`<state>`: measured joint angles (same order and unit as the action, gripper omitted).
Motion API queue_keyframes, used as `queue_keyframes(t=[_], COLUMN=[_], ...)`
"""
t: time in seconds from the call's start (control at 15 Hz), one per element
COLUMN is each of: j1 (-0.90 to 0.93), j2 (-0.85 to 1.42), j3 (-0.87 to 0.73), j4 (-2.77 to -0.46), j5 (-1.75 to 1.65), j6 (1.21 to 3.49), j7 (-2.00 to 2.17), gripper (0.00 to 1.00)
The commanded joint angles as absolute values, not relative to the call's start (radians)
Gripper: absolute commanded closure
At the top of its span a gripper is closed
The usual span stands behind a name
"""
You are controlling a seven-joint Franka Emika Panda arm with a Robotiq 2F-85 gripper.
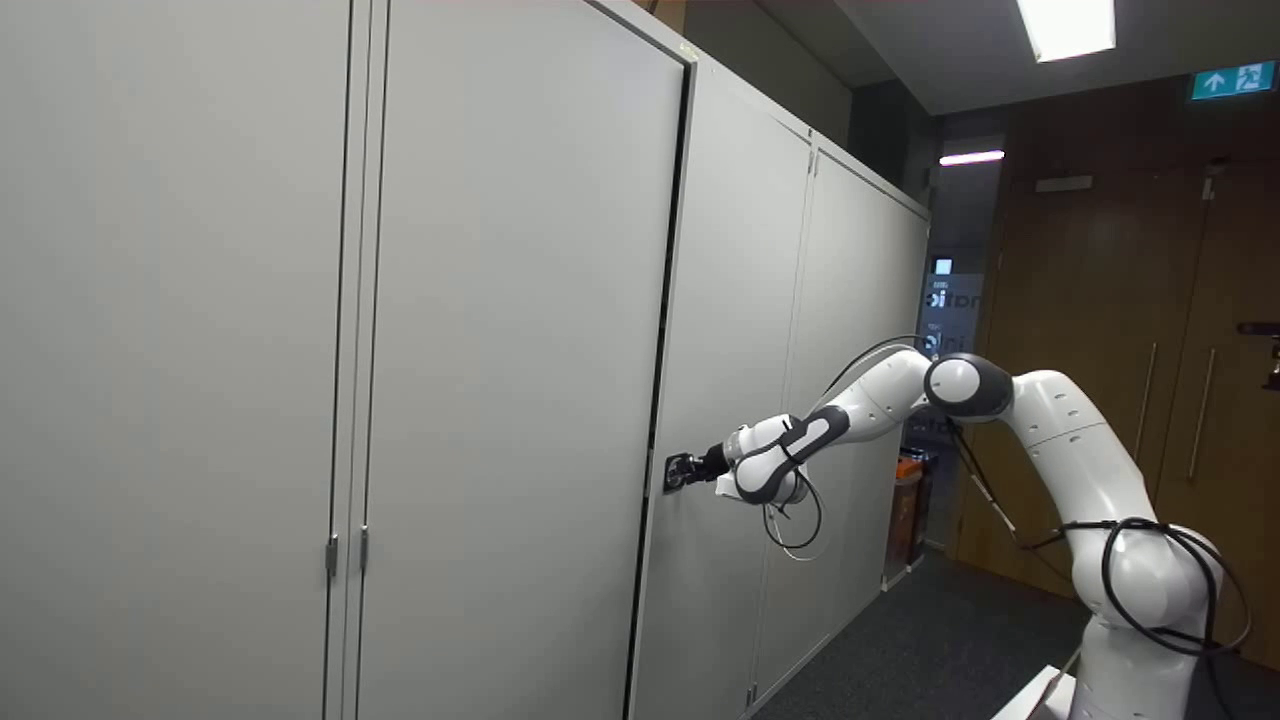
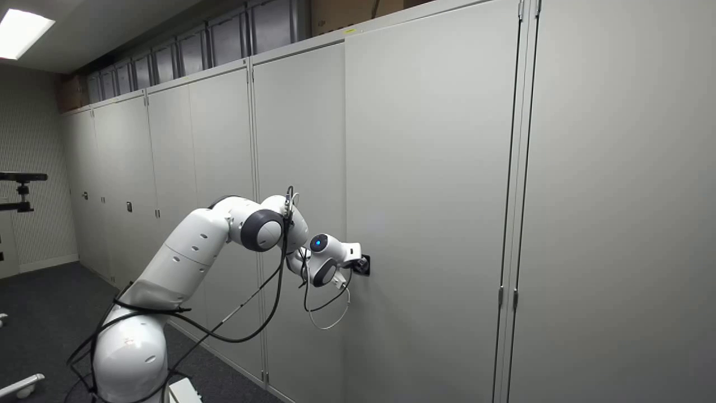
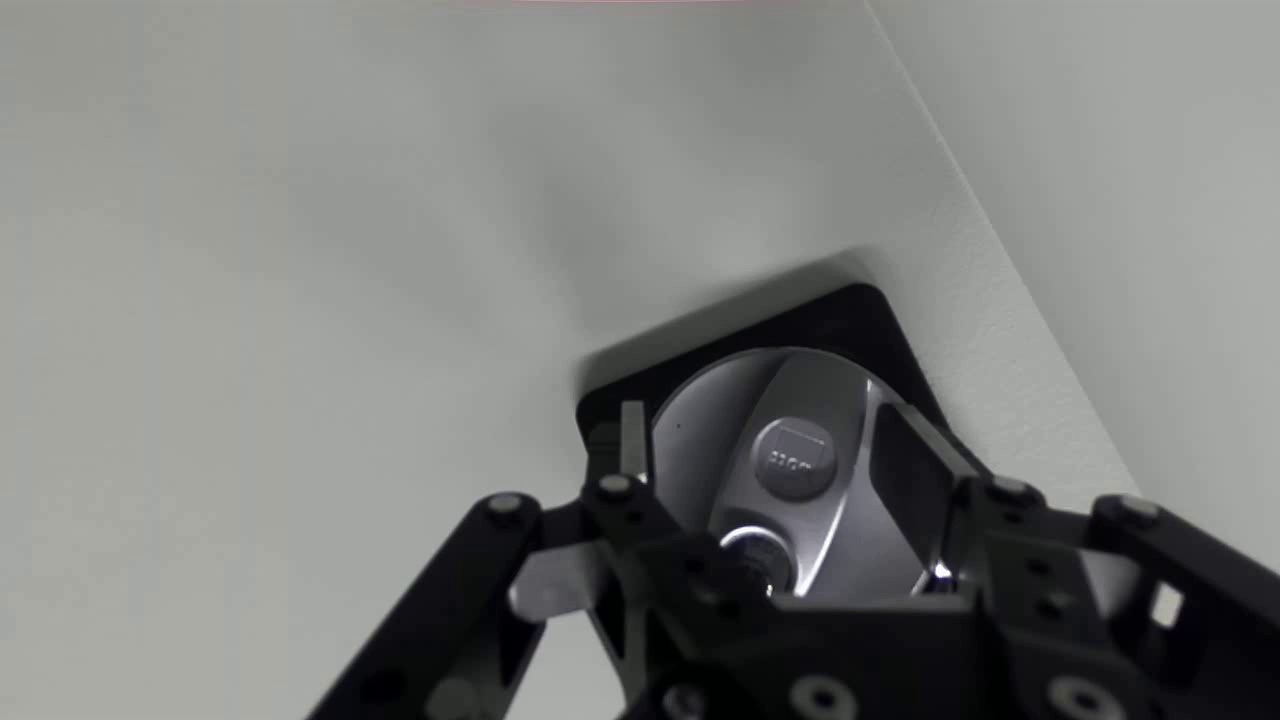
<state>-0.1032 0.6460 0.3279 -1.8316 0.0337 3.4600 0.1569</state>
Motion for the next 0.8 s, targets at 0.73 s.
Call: queue_keyframes(t=[0.73], j1=[-0.067], j2=[0.662], j3=[0.298], j4=[-1.772], j5=[0.056], j6=[3.46], j7=[0.16], gripper=[0.37])
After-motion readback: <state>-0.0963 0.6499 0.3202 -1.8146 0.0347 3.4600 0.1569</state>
